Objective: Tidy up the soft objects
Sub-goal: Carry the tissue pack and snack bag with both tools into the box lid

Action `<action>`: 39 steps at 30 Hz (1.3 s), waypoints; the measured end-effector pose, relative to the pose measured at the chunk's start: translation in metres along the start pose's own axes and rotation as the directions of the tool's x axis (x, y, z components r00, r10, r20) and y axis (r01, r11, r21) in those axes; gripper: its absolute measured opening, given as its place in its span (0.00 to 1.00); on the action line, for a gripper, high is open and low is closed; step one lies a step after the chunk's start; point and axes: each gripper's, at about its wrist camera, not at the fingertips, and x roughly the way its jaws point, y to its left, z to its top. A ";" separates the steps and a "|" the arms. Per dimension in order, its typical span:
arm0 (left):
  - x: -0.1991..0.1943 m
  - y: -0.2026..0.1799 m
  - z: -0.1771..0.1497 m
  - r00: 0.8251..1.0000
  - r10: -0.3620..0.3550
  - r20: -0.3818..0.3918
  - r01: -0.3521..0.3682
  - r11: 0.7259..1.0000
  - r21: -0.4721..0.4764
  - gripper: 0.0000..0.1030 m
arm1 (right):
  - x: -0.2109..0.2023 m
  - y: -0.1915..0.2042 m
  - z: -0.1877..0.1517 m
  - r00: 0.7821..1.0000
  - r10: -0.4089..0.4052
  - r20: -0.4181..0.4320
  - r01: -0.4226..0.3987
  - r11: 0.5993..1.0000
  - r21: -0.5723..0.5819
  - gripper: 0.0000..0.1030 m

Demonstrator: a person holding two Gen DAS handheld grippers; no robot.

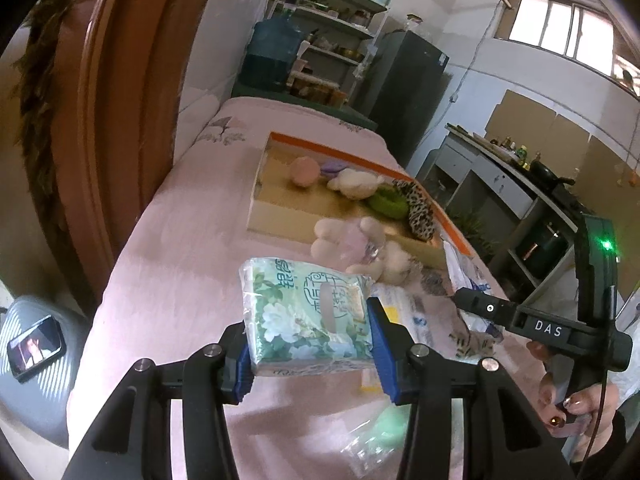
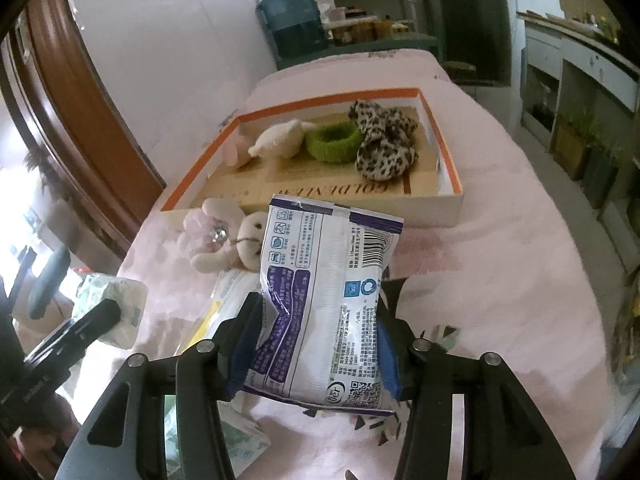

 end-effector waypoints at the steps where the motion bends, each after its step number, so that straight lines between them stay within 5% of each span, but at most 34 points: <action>1: 0.000 -0.001 0.002 1.000 -0.002 0.002 0.002 1.000 0.003 0.47 | -0.001 0.000 0.002 1.000 0.000 0.004 0.000 1.000 -0.002 0.51; 18: 0.010 -0.025 0.066 0.998 -0.049 0.049 0.047 0.998 0.038 0.47 | -0.015 -0.002 0.046 0.998 -0.020 0.053 0.021 1.000 -0.010 0.51; 39: 0.069 -0.023 0.129 0.997 -0.051 0.055 0.050 0.999 0.019 0.47 | 0.022 0.006 0.107 0.997 -0.037 0.072 0.041 0.997 -0.061 0.51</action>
